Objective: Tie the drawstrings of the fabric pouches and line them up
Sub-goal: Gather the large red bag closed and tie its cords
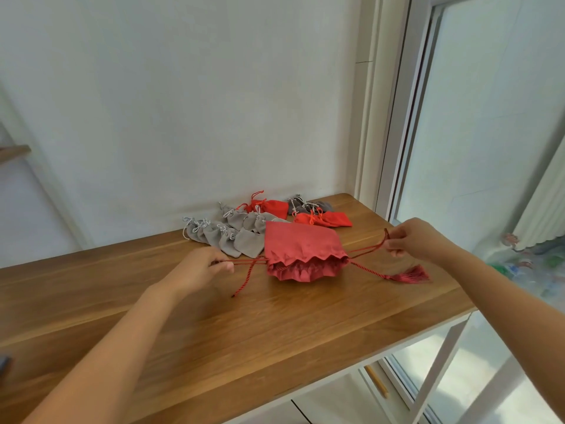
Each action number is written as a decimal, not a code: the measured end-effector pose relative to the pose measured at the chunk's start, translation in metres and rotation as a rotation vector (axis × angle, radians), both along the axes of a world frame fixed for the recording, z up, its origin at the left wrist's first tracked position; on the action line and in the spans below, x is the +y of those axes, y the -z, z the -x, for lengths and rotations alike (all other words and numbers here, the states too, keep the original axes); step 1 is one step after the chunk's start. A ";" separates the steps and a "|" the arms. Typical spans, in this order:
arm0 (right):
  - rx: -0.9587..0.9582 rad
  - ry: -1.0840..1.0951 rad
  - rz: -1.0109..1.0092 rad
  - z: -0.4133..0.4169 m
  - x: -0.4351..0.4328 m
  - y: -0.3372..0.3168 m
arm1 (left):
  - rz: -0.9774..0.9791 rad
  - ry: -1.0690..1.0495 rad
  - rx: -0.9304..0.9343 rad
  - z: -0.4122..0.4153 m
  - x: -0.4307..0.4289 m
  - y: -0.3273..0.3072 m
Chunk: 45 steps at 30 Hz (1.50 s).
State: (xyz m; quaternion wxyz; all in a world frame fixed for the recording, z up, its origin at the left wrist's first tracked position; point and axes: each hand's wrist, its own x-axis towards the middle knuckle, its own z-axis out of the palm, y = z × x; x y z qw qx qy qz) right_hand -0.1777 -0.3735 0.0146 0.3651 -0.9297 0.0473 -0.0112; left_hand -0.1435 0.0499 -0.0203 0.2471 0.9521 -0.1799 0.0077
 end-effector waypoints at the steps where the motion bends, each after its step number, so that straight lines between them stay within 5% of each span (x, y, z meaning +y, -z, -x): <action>1: -0.016 0.005 0.076 -0.002 -0.001 -0.003 | 0.035 -0.013 0.017 0.000 0.000 -0.004; 5: -0.081 0.001 0.302 -0.010 -0.006 -0.009 | 0.317 -0.150 0.173 -0.003 0.002 -0.013; 8: -0.109 -0.003 0.281 -0.012 -0.010 -0.012 | 0.928 -0.221 0.381 -0.004 0.009 -0.015; 15: 0.053 0.053 -1.007 -0.013 0.004 -0.005 | 1.835 -0.373 0.557 -0.006 0.011 -0.011; 18: 0.086 0.104 -1.235 -0.020 0.015 0.001 | 2.225 -0.318 0.512 -0.007 -0.002 -0.017; 20: 0.097 0.178 -1.193 -0.025 0.020 0.006 | 2.338 -0.342 0.461 -0.010 -0.008 -0.021; 27: 0.082 0.421 -1.122 -0.026 -0.004 0.015 | 2.063 -0.536 0.435 -0.021 0.020 -0.014; 35: 0.059 0.455 -1.068 -0.037 -0.020 0.006 | 1.895 -0.712 0.490 -0.026 0.029 -0.006; 41: -0.036 0.463 -1.186 -0.038 -0.006 0.013 | 1.797 -0.739 0.502 -0.033 0.029 -0.001; 45: -0.095 0.344 -1.524 -0.035 -0.003 0.019 | 1.617 -0.662 0.525 -0.038 0.032 -0.003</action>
